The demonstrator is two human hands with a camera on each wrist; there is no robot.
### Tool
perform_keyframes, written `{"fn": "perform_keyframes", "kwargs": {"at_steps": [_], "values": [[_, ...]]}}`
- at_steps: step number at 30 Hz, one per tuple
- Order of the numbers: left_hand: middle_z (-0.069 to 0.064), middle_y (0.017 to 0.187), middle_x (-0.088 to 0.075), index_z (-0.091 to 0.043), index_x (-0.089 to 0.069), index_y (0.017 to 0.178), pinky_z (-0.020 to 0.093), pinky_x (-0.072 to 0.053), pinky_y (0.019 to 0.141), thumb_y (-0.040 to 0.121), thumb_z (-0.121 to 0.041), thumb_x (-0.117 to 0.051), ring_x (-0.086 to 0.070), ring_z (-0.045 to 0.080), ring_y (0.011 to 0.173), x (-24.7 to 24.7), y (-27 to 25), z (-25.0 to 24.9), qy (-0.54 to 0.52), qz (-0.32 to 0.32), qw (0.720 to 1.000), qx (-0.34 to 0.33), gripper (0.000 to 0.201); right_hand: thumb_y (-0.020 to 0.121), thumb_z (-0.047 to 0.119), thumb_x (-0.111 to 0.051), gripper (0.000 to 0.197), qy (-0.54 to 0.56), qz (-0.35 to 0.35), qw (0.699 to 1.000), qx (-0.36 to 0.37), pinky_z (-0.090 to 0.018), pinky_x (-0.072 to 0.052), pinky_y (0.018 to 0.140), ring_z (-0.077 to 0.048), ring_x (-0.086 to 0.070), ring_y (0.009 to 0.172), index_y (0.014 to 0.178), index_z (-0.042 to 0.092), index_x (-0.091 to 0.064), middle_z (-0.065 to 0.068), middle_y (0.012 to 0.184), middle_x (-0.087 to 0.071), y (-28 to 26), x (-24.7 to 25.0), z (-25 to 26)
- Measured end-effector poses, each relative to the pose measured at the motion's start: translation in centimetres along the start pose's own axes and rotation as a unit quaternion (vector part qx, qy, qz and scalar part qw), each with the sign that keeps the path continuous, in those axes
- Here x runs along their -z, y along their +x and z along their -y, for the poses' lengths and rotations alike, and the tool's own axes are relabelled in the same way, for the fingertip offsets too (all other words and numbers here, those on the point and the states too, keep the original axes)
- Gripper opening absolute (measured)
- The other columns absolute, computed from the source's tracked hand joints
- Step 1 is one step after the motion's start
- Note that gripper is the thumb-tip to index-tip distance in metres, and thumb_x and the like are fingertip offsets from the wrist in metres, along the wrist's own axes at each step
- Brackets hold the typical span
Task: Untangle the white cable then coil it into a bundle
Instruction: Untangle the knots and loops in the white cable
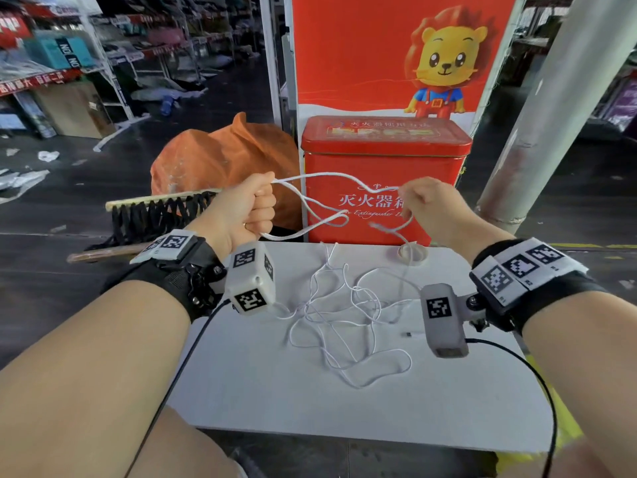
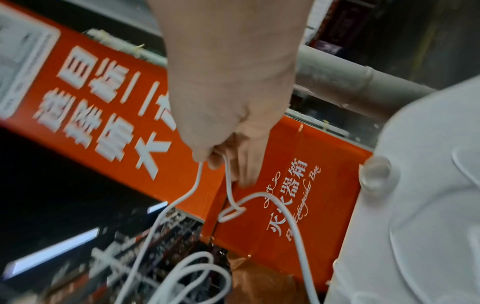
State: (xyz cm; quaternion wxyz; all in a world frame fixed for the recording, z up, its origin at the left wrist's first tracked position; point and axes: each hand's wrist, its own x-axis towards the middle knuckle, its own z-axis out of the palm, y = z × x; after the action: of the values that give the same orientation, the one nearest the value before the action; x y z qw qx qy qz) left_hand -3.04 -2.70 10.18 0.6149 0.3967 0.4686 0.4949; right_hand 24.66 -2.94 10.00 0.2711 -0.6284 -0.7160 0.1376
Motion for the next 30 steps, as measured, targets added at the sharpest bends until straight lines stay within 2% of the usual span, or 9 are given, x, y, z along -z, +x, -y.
{"fn": "perform_keyframes", "kwargs": {"at_steps": [3,5,7,11,13,16,19,23,30], "values": [[-0.010,0.043,-0.020,-0.023,-0.028,0.057,0.018,-0.011,0.032,0.098,-0.033,-0.044,-0.015,0.004,0.031,-1.2,-0.7,-0.4,0.013,0.032,0.999,-0.001,0.045,0.101,0.022,-0.041,0.037,0.349,-0.046,0.930,-0.110,-0.034,-0.058,0.064,-0.022,-0.064,0.060,0.070,0.006,-0.054,-0.009,0.072,-0.062,0.3,-0.4,-0.1],[-0.010,0.044,-0.020,-0.023,-0.029,0.057,0.019,-0.009,0.036,0.099,-0.033,-0.043,-0.015,0.004,0.033,-2.0,-1.1,-0.6,0.024,0.053,0.998,-0.011,0.045,0.101,0.021,-0.042,0.031,0.377,-0.062,0.912,-0.149,-0.022,-0.046,0.044,-0.016,-0.049,0.049,0.073,0.011,-0.054,-0.004,0.066,-0.054,0.7,-0.5,-0.4],[-0.010,0.045,-0.020,-0.023,-0.030,0.057,0.019,-0.009,0.037,0.099,-0.033,-0.043,-0.015,0.004,0.034,-2.6,-1.5,-0.9,0.031,0.068,0.997,-0.026,0.046,0.098,0.023,-0.049,0.029,0.386,-0.083,0.900,-0.183,-0.021,-0.037,0.045,-0.013,-0.039,0.049,0.071,0.017,-0.055,0.000,0.065,-0.051,0.9,-0.4,-0.6],[-0.009,0.047,-0.020,-0.023,-0.028,0.058,0.020,-0.011,0.037,0.099,-0.032,-0.044,-0.015,0.006,0.036,-3.0,-1.7,-0.7,0.088,0.083,0.992,-0.045,0.045,0.096,0.016,-0.053,0.022,0.599,-0.113,0.770,-0.190,-0.029,-0.058,0.071,-0.014,-0.057,0.065,0.077,0.007,-0.058,-0.003,0.075,-0.057,0.9,0.2,-0.9],[-0.009,0.046,-0.020,-0.023,-0.027,0.059,0.020,-0.011,0.036,0.099,-0.030,-0.045,-0.015,0.006,0.037,-2.8,-1.4,-0.1,0.116,0.061,0.990,-0.042,0.044,0.096,0.018,-0.053,0.022,0.635,-0.102,0.749,-0.162,-0.020,-0.051,0.051,-0.008,-0.053,0.050,0.079,0.007,-0.059,-0.004,0.072,-0.056,0.8,0.4,-1.1],[-0.009,0.045,-0.020,-0.024,-0.027,0.060,0.018,-0.013,0.034,0.098,-0.028,-0.047,-0.015,0.006,0.035,-1.7,-0.9,0.6,0.112,0.000,0.993,-0.034,0.044,0.093,0.028,-0.059,0.025,0.504,-0.087,0.848,-0.135,-0.016,-0.029,0.034,-0.008,-0.035,0.039,0.080,0.007,-0.065,-0.001,0.055,-0.046,0.5,0.9,-1.6],[-0.010,0.043,-0.020,-0.023,-0.027,0.058,0.018,-0.012,0.032,0.098,-0.028,-0.045,-0.015,0.005,0.033,-0.8,-0.8,0.3,0.044,-0.014,0.999,-0.022,0.044,0.087,0.046,-0.060,0.049,0.129,-0.071,0.984,-0.098,-0.022,-0.039,0.050,-0.018,-0.043,0.051,0.078,-0.002,-0.066,-0.014,0.056,-0.048,0.1,0.8,-2.6],[-0.010,0.043,-0.020,-0.023,-0.031,0.052,0.020,-0.006,0.037,0.099,-0.033,-0.042,-0.015,0.003,0.031,-1.5,-1.6,-0.5,0.056,0.080,0.995,0.025,0.048,0.084,0.069,-0.042,0.068,-0.032,-0.039,0.978,-0.202,-0.030,-0.040,0.061,-0.025,-0.054,0.062,0.061,0.007,-0.053,-0.006,0.062,-0.055,0.1,0.2,-3.2],[-0.008,0.040,-0.022,-0.023,-0.038,0.049,0.017,-0.011,0.030,0.100,-0.038,-0.035,-0.018,0.004,0.027,-4.3,-2.0,-1.7,-0.103,0.124,0.987,0.001,0.053,0.092,0.063,-0.032,0.068,-0.145,0.072,0.973,-0.167,-0.033,-0.045,0.073,-0.030,-0.059,0.082,0.107,0.002,-0.060,-0.015,0.091,-0.062,0.2,-2.0,-3.2]]}}
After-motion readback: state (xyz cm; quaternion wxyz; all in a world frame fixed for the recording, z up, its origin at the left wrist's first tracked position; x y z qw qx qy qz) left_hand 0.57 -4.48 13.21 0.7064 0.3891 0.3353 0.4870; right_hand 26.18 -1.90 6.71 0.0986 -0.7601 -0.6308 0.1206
